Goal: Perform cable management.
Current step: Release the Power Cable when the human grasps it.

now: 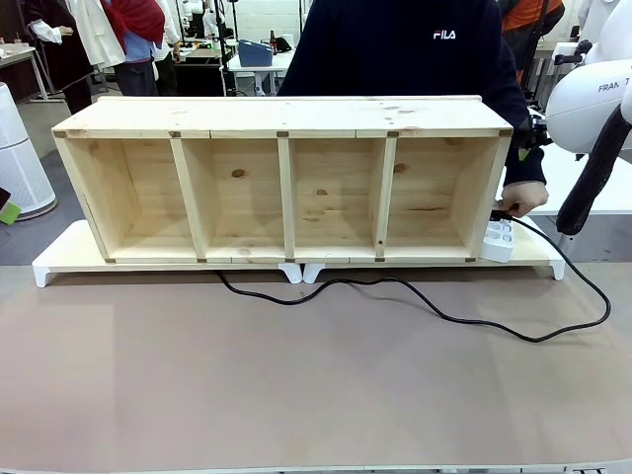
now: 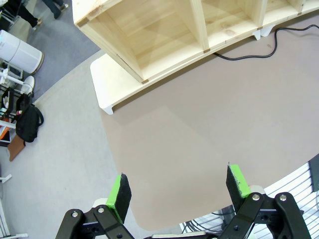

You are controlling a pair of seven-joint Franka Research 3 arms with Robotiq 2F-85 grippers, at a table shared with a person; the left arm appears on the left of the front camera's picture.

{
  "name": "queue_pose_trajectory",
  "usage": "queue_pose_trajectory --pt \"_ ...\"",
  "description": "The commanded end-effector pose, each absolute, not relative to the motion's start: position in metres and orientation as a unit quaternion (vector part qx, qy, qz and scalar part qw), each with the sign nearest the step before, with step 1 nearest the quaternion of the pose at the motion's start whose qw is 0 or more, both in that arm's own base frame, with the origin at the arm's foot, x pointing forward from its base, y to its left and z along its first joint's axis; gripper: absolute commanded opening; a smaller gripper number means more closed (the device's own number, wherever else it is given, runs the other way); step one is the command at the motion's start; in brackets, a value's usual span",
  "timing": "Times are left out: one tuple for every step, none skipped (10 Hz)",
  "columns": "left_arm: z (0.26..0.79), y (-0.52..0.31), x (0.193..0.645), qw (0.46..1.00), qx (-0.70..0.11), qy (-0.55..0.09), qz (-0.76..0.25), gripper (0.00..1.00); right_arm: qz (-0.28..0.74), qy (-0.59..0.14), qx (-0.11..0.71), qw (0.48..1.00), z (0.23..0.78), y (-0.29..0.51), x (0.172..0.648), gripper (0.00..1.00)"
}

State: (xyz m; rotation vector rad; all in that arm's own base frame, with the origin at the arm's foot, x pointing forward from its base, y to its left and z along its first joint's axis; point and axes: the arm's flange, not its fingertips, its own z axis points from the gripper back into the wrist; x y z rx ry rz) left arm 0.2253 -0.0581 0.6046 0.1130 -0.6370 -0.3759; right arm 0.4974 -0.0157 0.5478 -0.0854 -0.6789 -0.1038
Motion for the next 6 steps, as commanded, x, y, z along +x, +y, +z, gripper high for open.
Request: queue_pose_trajectory --pt "0.6043 -0.0577 0.225 0.931 0.053 -0.311 -0.185 1.0 -0.055 -0.331 -0.036 0.941 0.5464 -0.0154 0.4981 1.0" --pt "0.6043 -0.0577 0.225 0.931 0.053 -0.311 -0.185 1.0 -0.055 -0.331 -0.036 0.941 0.5464 -0.0154 0.4981 1.0" --pt "0.6043 -0.0577 0.225 0.931 0.053 -0.311 -0.185 1.0 -0.055 -0.331 -0.036 0.941 0.5464 -0.0154 0.4981 1.0" --pt "0.6043 -0.0577 0.225 0.931 0.053 -0.311 -0.185 1.0 -0.055 -0.331 -0.036 0.941 0.5464 -0.0154 0.4981 1.0" --pt "0.6043 -0.0577 0.225 0.931 0.053 -0.311 -0.185 1.0 -0.055 -0.331 -0.036 0.941 0.5464 -0.0154 0.4981 1.0" --pt "0.6043 -0.0577 0.225 0.931 0.053 -0.311 -0.185 1.0 -0.055 -0.331 -0.036 0.941 0.5464 -0.0154 0.4981 1.0"
